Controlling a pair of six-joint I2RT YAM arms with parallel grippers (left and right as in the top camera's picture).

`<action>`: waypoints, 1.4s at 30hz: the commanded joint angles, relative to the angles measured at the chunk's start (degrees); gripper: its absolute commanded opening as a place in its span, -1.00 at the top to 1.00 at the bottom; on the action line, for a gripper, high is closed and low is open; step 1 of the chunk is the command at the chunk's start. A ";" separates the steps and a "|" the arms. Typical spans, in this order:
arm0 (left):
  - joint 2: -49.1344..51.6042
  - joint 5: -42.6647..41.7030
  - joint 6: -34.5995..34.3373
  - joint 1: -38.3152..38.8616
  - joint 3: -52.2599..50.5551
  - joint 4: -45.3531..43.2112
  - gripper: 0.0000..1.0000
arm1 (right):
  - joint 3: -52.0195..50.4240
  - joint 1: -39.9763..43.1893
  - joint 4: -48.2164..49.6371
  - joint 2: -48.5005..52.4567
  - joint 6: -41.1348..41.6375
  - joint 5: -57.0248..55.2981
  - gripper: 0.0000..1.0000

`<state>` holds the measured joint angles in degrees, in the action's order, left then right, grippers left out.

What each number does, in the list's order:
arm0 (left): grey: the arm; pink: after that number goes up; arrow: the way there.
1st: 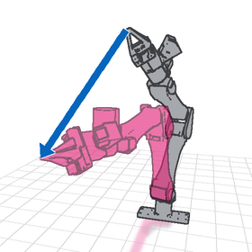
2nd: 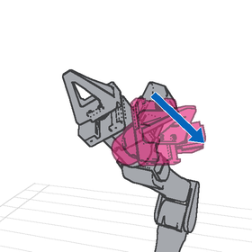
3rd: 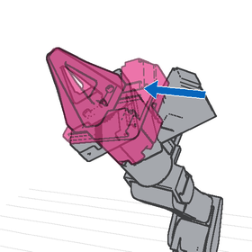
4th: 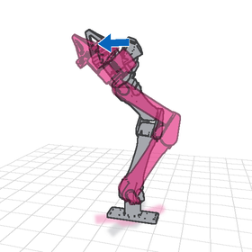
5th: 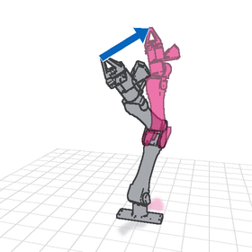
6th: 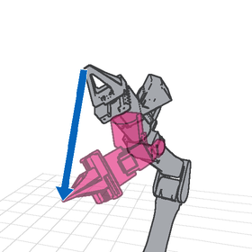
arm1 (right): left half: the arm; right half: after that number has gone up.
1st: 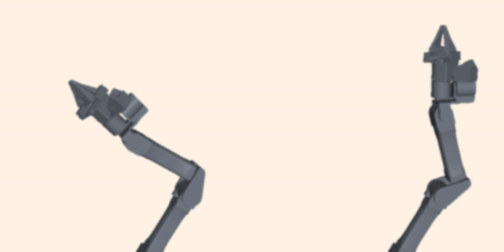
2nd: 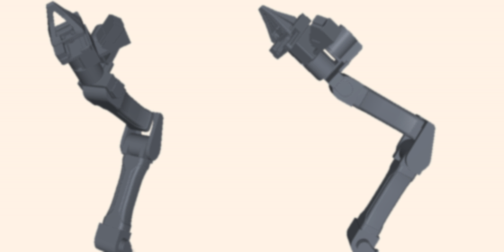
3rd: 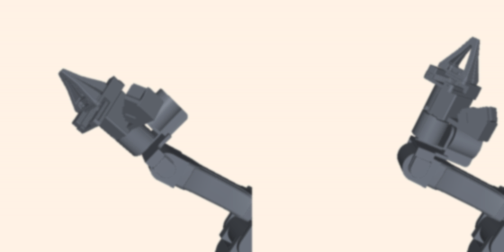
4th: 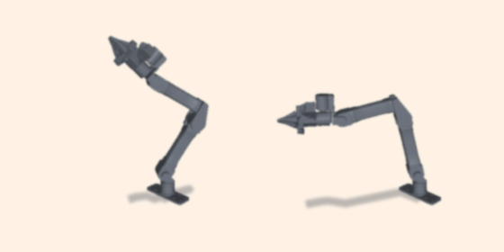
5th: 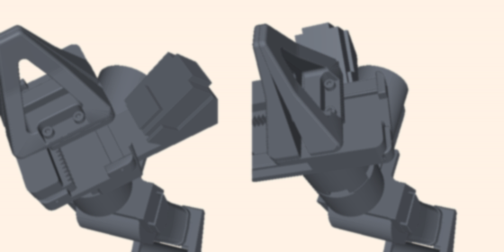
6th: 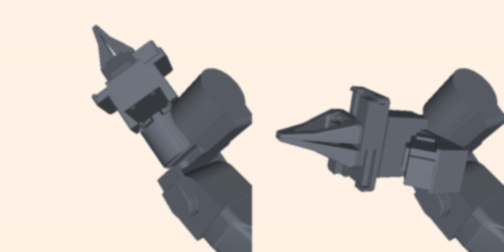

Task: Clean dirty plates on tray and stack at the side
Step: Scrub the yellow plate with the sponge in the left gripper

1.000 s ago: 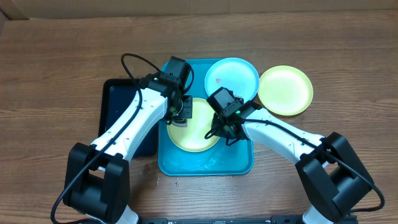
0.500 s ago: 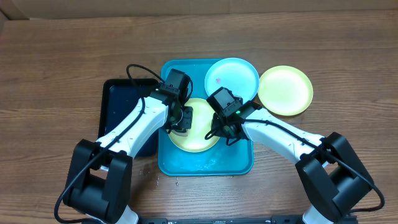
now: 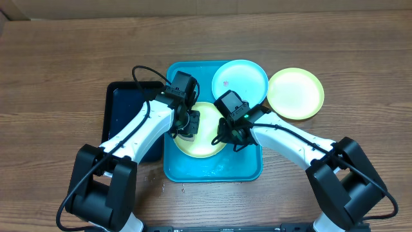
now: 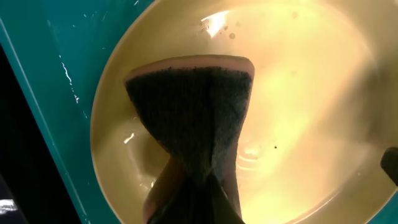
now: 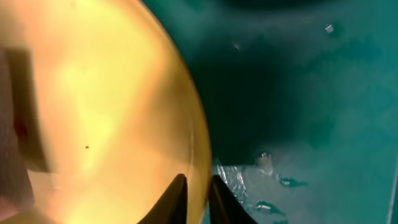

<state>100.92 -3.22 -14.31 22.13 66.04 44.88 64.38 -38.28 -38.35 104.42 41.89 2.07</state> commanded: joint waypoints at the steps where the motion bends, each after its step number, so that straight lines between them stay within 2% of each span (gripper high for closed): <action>1: -0.90 -0.61 2.91 0.07 -0.26 -0.57 0.92 | -0.17 0.04 0.11 -0.37 1.60 1.22 0.82; 4: -0.90 -0.26 3.21 0.07 -0.26 -0.59 0.92 | -0.17 0.04 0.13 -0.37 1.60 1.05 0.92; 10: -0.83 2.54 2.95 0.07 -0.33 -0.57 0.92 | -0.17 0.04 0.17 -0.37 1.57 1.03 0.92; 18: 2.21 1.77 2.47 0.07 -0.33 0.17 0.92 | -0.17 0.04 0.20 -0.37 1.57 1.01 0.92; 19: 3.08 1.73 2.47 0.07 -0.33 0.20 0.92 | -0.17 0.04 0.20 -0.37 1.57 1.01 0.90; 21: 4.87 1.70 2.47 0.07 -0.33 0.17 0.92 | -0.17 0.04 0.22 -0.37 1.57 1.01 0.64; 23: 6.82 1.20 2.51 0.07 -0.33 0.24 0.92 | -0.17 0.04 0.22 -0.37 1.57 1.01 0.58; 25: 8.72 -1.20 2.56 0.07 -0.33 0.31 0.92 | -0.17 0.04 0.22 -0.37 1.57 1.01 0.64; 26: 9.60 -2.73 2.56 0.07 -0.33 0.31 0.92 | -0.17 0.04 0.24 -0.37 1.57 1.01 0.72; 27: 10.82 -6.47 2.64 0.07 -0.33 0.31 0.92 | -0.17 0.04 0.42 -0.37 1.57 1.03 0.89; 28: 11.26 -8.81 3.23 0.07 -0.33 0.33 0.92 | -0.17 0.04 0.52 -0.37 1.57 1.03 0.92; 38: 9.01 -22.71 4.24 -0.15 4.22 1.90 0.92 | -0.26 0.04 0.61 -0.35 1.57 1.03 0.90; 42: 6.40 -23.28 4.70 -0.15 10.91 5.95 0.92 | -0.26 0.04 0.59 -0.35 1.57 1.03 0.78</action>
<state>109.03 -21.15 -11.40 21.41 71.29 49.45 64.31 -38.24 -38.20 104.42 43.46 2.76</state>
